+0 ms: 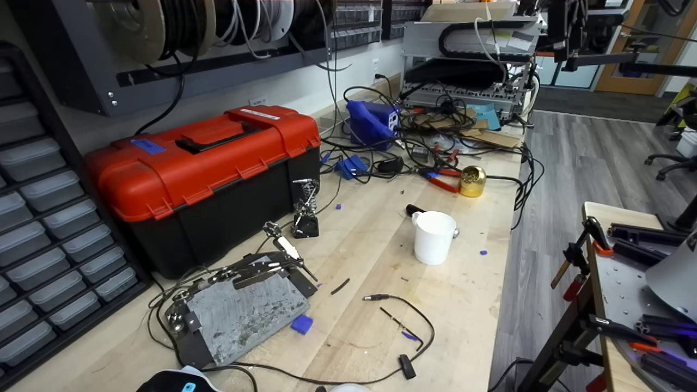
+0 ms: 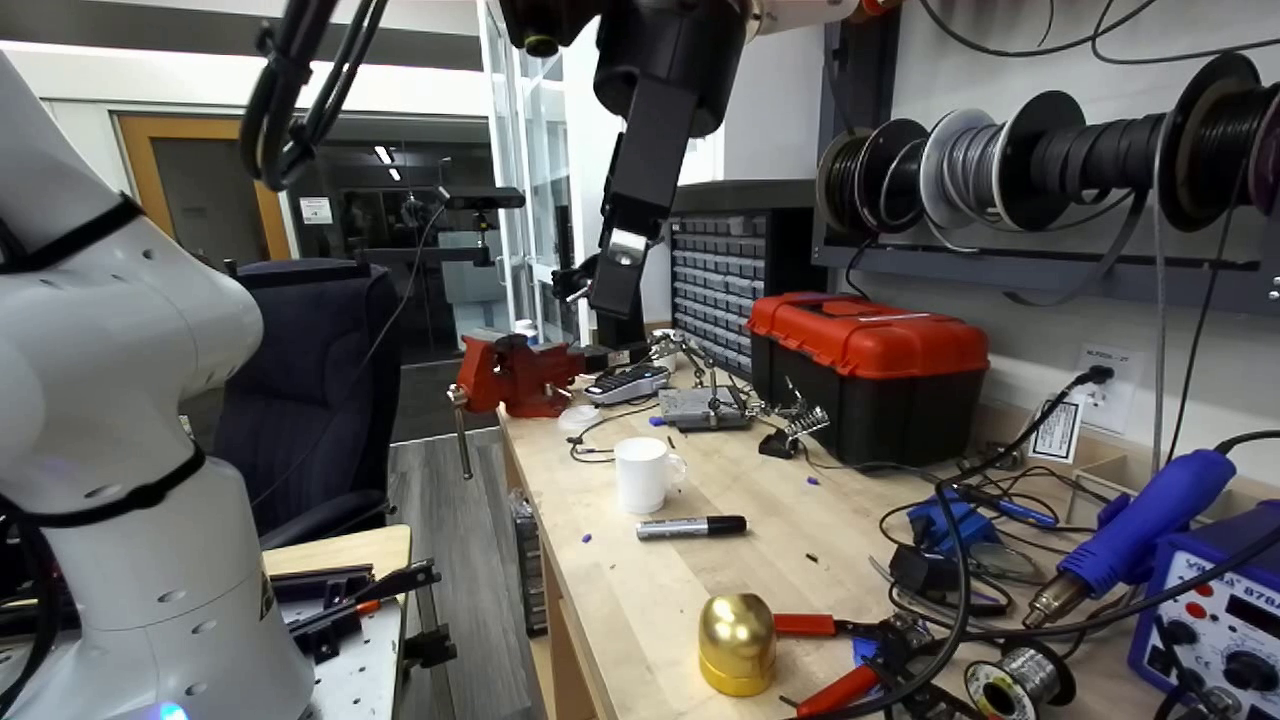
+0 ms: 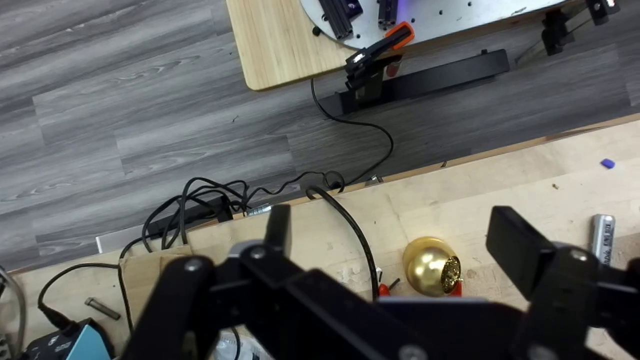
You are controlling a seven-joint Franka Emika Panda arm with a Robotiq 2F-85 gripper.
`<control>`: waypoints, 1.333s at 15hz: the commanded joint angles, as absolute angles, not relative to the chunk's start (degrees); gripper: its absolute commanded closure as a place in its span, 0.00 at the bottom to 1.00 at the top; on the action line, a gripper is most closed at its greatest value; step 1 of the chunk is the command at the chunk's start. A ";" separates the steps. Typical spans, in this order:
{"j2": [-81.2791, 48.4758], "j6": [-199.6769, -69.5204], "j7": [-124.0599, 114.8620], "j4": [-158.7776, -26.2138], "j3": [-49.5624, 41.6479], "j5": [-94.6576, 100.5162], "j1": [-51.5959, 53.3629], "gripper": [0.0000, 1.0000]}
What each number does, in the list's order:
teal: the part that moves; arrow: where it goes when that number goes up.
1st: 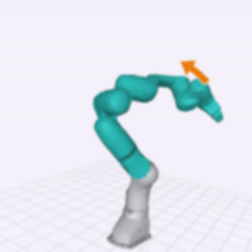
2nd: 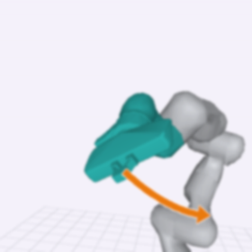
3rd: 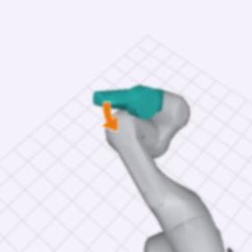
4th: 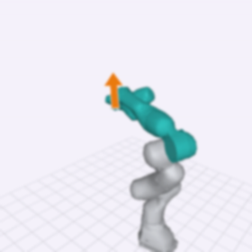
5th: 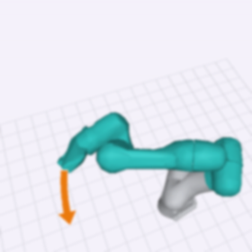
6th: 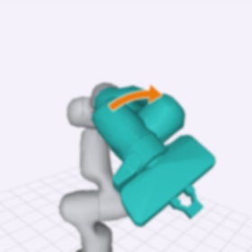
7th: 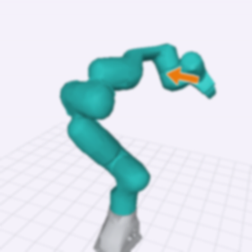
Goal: Place the black marker inside the white mug
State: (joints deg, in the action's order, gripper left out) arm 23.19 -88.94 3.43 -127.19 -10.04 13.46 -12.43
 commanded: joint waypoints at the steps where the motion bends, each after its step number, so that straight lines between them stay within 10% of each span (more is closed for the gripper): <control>1: 22.28 -93.84 3.79 -129.32 -11.63 11.36 -11.61 0.00; 20: 15.73 -118.77 -9.82 -137.35 -6.13 2.11 -9.47 0.00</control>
